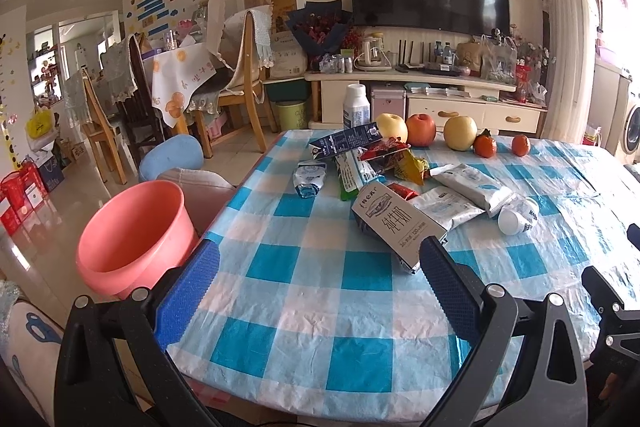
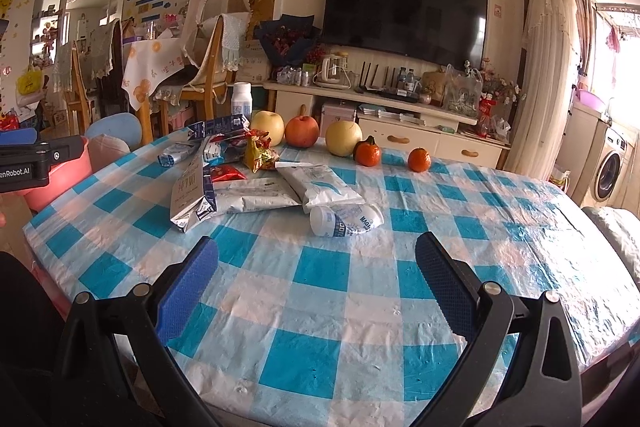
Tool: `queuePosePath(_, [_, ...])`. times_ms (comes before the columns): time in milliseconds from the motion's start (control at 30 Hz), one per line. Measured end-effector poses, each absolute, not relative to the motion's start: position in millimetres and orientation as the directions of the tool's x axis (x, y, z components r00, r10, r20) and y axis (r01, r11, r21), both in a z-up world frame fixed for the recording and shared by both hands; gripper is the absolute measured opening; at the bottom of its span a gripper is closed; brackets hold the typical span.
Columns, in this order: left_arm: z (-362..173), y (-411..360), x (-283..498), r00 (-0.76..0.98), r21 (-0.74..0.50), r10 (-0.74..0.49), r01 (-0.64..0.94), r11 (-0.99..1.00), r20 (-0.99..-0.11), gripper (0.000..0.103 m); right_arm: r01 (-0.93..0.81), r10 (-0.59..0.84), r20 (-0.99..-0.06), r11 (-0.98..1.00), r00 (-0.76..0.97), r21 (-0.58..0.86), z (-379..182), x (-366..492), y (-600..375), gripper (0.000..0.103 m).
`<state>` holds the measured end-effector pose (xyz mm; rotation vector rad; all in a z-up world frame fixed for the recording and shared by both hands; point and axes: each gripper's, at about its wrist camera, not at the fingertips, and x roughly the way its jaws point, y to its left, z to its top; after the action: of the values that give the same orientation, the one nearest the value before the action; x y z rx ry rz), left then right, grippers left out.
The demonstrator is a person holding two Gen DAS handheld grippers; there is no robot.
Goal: Collect trash
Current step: 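Approach the white milk carton with the left tool and the yogurt bag with the right tool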
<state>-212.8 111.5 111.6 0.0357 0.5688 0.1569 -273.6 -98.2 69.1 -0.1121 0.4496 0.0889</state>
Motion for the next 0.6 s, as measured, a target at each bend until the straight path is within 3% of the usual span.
queuePosePath(400, [77.6, 105.6, -199.4, 0.829, 0.052, 0.053, -0.028, 0.998, -0.557, 0.099, -0.09, 0.11, -0.501, 0.994, 0.859, 0.065, 65.7, -242.3, -127.9, 0.099])
queuePosePath(600, [73.0, 109.4, -179.9, 0.798, -0.066, -0.041, 0.001, 0.998, -0.601, 0.099, -0.07, 0.133, -0.538, 0.988, 0.832, 0.137, 59.2, -211.5, -145.8, 0.099])
